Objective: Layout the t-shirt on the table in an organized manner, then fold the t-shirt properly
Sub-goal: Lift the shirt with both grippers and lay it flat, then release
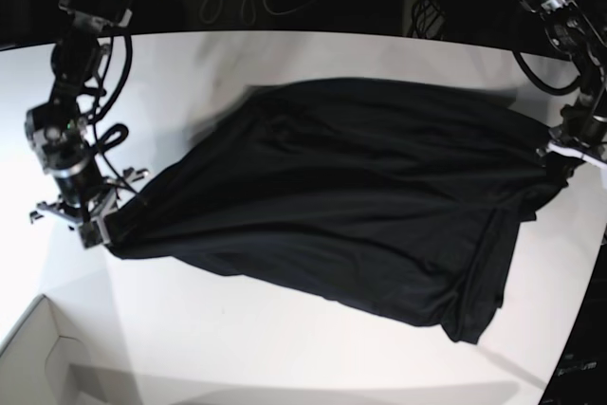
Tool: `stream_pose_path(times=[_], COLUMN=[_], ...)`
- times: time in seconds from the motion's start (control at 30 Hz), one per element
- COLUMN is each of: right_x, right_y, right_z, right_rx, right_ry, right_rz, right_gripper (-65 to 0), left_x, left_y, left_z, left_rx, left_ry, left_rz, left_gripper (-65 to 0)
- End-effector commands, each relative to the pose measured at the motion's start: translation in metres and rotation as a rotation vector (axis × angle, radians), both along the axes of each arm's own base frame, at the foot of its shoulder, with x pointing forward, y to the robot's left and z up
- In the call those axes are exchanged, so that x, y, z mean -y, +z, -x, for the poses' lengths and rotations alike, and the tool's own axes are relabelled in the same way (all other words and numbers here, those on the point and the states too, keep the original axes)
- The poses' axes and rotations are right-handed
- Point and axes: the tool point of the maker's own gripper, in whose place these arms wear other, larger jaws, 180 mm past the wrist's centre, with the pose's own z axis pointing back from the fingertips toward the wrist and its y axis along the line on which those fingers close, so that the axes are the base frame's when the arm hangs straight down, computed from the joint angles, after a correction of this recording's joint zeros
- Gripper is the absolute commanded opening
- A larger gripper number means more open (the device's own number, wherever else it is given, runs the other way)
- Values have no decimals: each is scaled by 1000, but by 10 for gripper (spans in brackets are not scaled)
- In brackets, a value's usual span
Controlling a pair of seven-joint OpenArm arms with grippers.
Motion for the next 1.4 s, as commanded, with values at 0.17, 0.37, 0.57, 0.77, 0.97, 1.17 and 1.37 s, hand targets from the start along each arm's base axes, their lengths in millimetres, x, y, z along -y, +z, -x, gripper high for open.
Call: stream_pose_path(times=[0.17, 0.37, 0.57, 0.77, 0.97, 1.17, 1.37], right_x=[3, 6, 23, 55, 72, 40, 28], right_y=[12, 27, 12, -11, -13, -58, -78], right_z=[-44, -55, -39, -6, 48, 98, 117], right_rx=[15, 45, -3, -74, -99, -242, -297], right_ry=[-15, -29, -38, -86, -131, -46, -42], right_rz=[-41, -45, 1, 48, 112, 116, 79], right_gripper=[-650, -650, -650, -650, -650, -650, -650], left_x=[-7, -7, -10, -10, -11, -14, -25], left_y=[20, 20, 21, 17, 11, 13, 21], left_z=[-8, -8, -7, -3, 5, 5, 17], left_rx=[61, 62, 56, 42, 17, 16, 22], left_ry=[0, 0, -2, -2, -3, -4, 24], left_rz=[-30, -32, -42, -42, -45, -55, -89], left_gripper=[-649, -649, -649, -649, -649, -649, -649])
